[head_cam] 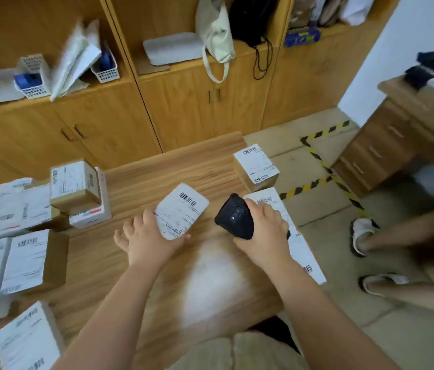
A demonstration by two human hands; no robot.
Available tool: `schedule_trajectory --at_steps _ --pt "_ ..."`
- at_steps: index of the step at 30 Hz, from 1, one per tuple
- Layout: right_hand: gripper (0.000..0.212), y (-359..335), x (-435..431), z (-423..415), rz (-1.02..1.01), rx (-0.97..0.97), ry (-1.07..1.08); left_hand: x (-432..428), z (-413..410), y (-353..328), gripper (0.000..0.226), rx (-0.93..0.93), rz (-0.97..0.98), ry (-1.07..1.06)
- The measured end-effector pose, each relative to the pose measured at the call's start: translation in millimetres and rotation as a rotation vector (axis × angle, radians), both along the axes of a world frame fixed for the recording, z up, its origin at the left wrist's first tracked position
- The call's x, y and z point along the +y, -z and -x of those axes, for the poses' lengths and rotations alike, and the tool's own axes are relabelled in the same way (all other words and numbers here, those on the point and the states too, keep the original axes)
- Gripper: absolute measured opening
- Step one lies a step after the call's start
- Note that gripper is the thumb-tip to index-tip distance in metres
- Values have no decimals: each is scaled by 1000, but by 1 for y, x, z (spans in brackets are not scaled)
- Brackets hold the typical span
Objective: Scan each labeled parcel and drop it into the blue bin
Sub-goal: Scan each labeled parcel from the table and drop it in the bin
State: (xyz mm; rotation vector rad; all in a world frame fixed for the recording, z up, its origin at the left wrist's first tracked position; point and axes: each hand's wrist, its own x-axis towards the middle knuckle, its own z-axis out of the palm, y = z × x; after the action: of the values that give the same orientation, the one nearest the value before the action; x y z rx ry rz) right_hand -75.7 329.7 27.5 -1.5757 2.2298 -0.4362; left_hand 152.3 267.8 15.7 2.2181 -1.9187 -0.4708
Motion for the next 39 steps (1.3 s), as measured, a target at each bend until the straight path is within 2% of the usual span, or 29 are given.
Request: schedule_trajectory --at_steps 4,7,12,17,26,36,39 --pt "88 -5 50 -12 94 23 157 3 6 -3 111 93 -7 147" --pt "89 -12 94 -13 49 7 285 13 26 -5 110 128 -2 294" --pt "84 -27 179 4 39 66 521 50 90 -17 110 223 -15 521" --pt "93 -45 266 26 82 95 835 121 162 -30 110 230 20 858" --pt "88 -53 460 49 131 43 1290 306 261 -46 107 220 111 1452" --pt "85 -74 742 78 103 102 1627 596 365 -53 106 231 89 1791" --pt "83 -72 795 73 87 105 1680 660 374 -52 105 213 102 1869"
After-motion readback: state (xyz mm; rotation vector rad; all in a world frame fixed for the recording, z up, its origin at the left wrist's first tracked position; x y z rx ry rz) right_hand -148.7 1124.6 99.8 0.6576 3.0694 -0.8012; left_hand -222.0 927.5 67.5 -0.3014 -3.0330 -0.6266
